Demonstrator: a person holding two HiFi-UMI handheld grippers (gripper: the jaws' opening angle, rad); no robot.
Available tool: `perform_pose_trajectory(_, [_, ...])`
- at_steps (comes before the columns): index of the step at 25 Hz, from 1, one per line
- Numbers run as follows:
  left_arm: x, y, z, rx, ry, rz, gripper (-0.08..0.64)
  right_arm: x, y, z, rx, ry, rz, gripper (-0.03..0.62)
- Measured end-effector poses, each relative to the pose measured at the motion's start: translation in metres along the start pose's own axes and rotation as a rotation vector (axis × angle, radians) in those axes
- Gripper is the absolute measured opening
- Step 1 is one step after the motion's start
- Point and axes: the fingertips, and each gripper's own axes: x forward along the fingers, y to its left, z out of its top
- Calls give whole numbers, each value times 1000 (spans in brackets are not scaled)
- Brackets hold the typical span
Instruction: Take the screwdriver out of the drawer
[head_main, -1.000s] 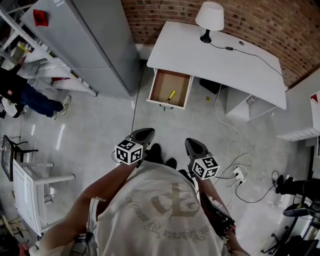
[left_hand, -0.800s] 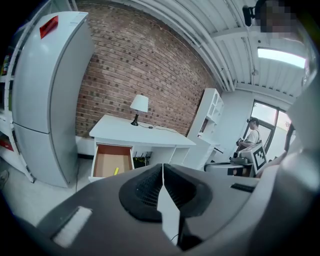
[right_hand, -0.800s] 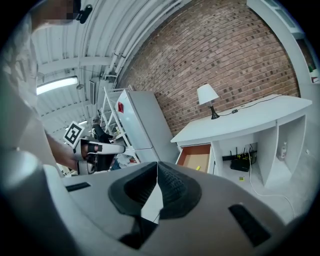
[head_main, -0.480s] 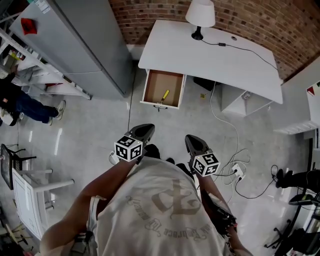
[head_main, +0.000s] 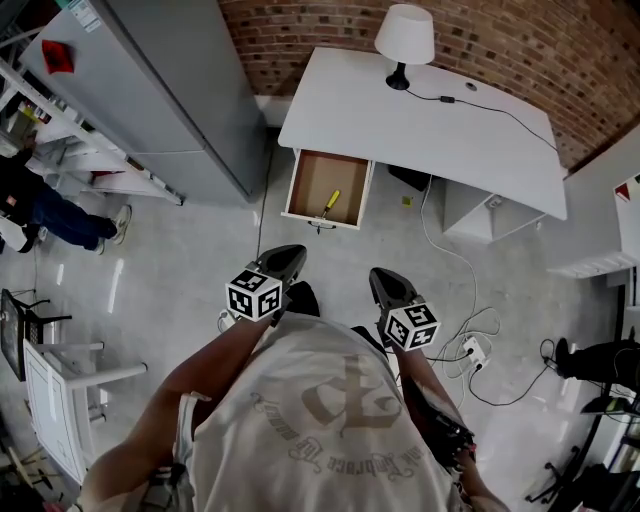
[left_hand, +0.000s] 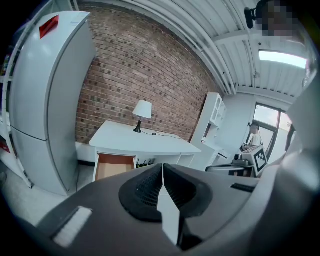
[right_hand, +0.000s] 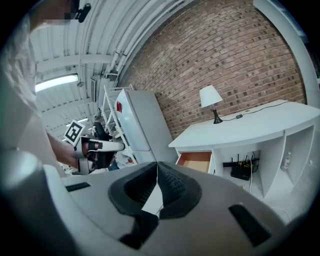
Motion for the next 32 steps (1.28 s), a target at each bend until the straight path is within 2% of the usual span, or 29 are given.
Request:
perform_pose_trajectory(6, [14, 20, 3, -28, 9, -9, 14, 21, -10, 4, 6, 34, -14, 7])
perform_pose_trajectory(15, [55, 68, 30, -59, 18, -60, 14, 65, -34, 27, 11, 49, -78, 7])
perform_pose_trajectory(32, [128, 146, 71, -64, 85, -150, 14, 149, -83, 70, 36, 80, -168, 8])
